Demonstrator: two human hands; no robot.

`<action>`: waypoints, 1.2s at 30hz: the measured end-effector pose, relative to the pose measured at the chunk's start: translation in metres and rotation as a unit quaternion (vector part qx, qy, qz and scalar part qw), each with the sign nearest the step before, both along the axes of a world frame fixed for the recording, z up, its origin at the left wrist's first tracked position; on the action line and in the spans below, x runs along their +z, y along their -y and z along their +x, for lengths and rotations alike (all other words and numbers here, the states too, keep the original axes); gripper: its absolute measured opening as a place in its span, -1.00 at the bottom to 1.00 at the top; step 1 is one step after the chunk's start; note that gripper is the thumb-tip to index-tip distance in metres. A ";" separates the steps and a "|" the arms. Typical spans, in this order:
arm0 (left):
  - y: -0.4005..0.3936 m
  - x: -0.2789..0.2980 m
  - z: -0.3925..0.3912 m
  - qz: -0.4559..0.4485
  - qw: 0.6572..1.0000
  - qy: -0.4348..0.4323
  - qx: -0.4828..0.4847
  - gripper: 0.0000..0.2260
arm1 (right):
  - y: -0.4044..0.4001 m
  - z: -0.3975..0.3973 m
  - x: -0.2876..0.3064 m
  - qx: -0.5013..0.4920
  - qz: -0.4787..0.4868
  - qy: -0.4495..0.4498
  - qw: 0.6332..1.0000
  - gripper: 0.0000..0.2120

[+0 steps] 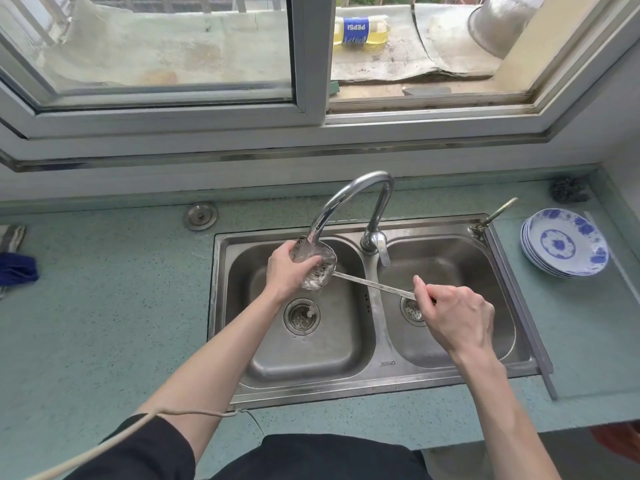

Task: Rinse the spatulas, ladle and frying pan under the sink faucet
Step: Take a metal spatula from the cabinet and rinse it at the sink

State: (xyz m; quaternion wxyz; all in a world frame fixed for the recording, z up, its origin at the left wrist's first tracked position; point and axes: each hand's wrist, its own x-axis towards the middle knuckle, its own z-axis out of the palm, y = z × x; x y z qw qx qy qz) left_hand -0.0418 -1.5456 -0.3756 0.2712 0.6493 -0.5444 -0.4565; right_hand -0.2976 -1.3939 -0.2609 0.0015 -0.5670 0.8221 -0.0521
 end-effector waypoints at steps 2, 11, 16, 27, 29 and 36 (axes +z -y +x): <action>0.001 0.000 0.001 -0.003 1.000 -0.012 0.019 -0.73 | -0.002 0.001 -0.002 -0.003 -0.011 0.012 1.000 -0.42; 0.015 -0.001 0.003 0.016 1.000 -0.023 0.007 -0.72 | -0.001 -0.003 -0.013 -0.014 -0.009 0.028 0.999 -0.42; 0.025 0.008 0.013 0.144 0.979 -0.127 -0.072 -0.69 | -0.001 -0.006 -0.018 -0.009 0.003 0.022 1.000 -0.42; 0.024 0.007 0.015 0.013 0.987 0.144 -0.075 -0.57 | 0.003 0.000 -0.017 -0.003 0.003 0.022 1.000 -0.42; 0.020 0.009 0.014 -0.023 0.980 0.181 -0.083 -0.64 | 0.004 0.002 -0.018 -0.007 0.008 0.027 1.000 -0.41; 0.019 0.004 0.016 -0.098 0.944 0.158 -0.273 -0.64 | 0.000 0.002 -0.020 0.006 0.008 0.004 1.000 -0.44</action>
